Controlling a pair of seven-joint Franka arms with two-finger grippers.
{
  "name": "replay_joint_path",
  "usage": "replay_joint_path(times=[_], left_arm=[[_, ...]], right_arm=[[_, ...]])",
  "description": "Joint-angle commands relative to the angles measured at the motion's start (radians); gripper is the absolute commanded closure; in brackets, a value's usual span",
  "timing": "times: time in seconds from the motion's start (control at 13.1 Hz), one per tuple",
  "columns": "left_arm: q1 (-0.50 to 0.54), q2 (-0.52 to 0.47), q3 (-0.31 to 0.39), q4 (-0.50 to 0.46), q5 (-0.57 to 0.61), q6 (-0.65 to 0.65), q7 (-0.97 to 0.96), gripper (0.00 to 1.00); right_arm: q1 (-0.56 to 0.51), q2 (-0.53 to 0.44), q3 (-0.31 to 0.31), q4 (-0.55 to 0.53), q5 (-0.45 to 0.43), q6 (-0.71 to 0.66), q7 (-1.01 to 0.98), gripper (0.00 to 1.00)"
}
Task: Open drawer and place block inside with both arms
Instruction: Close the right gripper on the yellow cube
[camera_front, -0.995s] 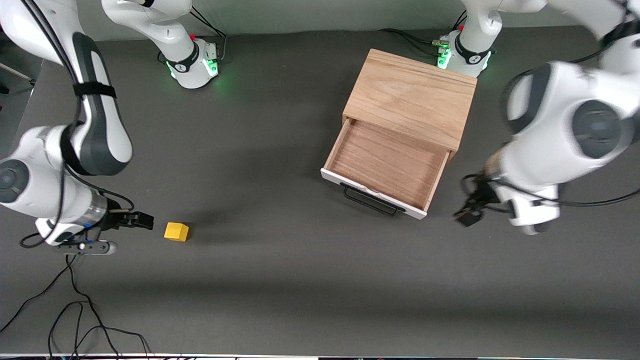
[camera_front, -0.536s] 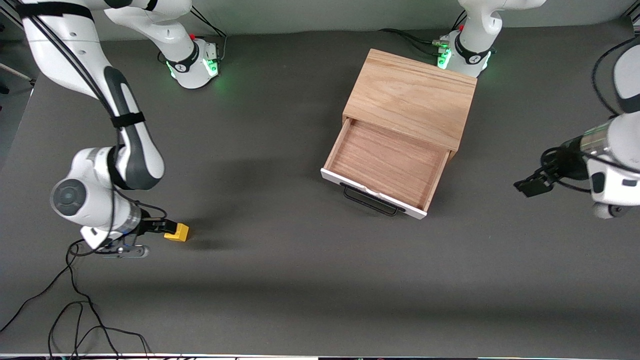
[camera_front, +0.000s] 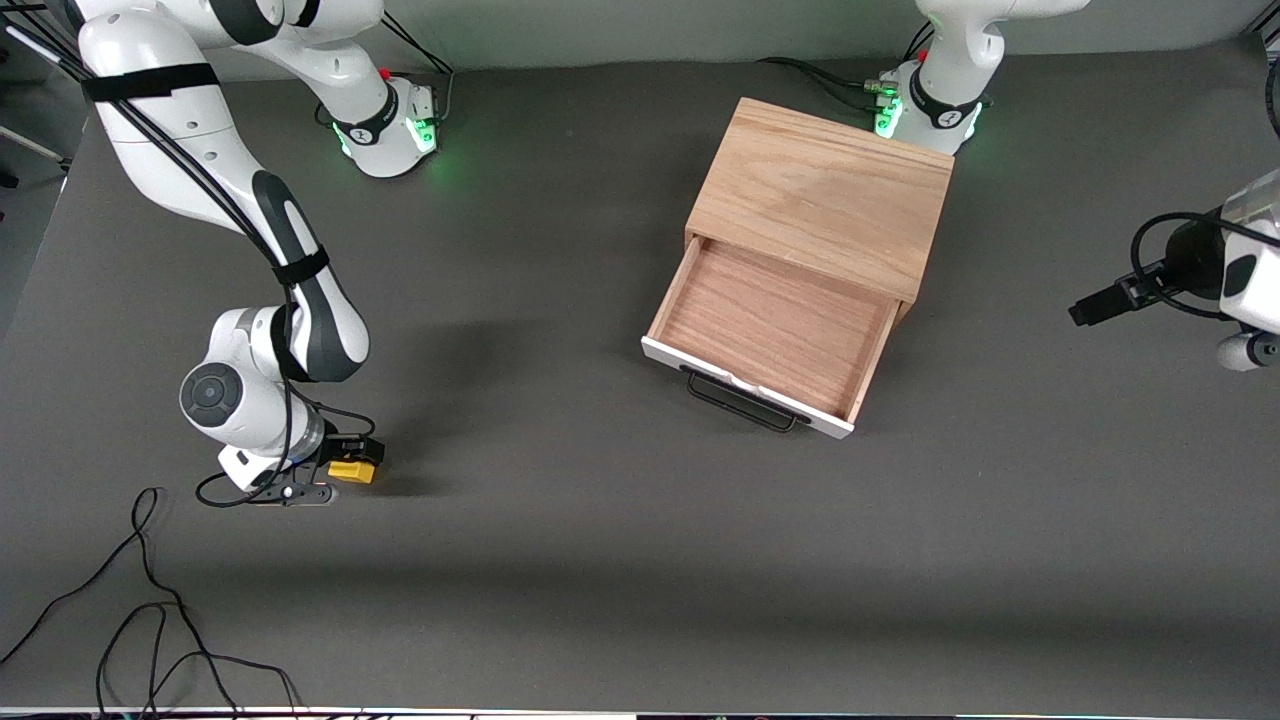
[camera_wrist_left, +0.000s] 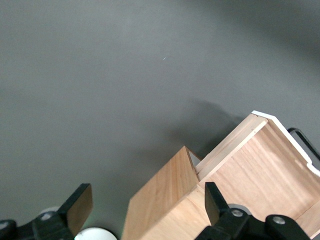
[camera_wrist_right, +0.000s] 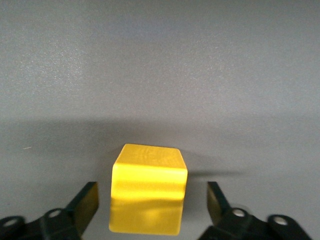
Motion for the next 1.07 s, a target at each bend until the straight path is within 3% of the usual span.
replay_joint_path(times=[0.0,0.23,0.38,0.69,0.92,1.0], left_arm=[[-0.001,-0.046,-0.001,-0.042,0.016,0.019,0.215,0.00],[-0.001,-0.051,0.013,-0.042,0.019,0.028,0.286,0.00],[-0.009,-0.052,0.009,-0.043,0.051,0.034,0.286,0.00],[-0.020,-0.078,0.002,-0.086,0.061,0.068,0.283,0.00],[-0.061,-0.080,0.016,-0.091,0.050,0.055,0.285,0.00],[-0.093,-0.079,0.056,-0.089,0.052,0.063,0.285,0.00]], right_arm=[[0.002,-0.009,-0.003,0.001,0.009,0.007,-0.003,0.38],[0.008,-0.007,-0.002,0.038,0.012,0.001,0.014,0.73],[0.008,-0.007,-0.002,0.099,0.014,-0.078,0.014,0.88],[0.008,-0.010,0.026,0.399,0.020,-0.504,0.081,0.91],[0.007,-0.009,0.125,0.567,0.063,-0.718,0.291,0.91],[0.008,-0.009,0.160,0.601,0.064,-0.758,0.362,0.91]])
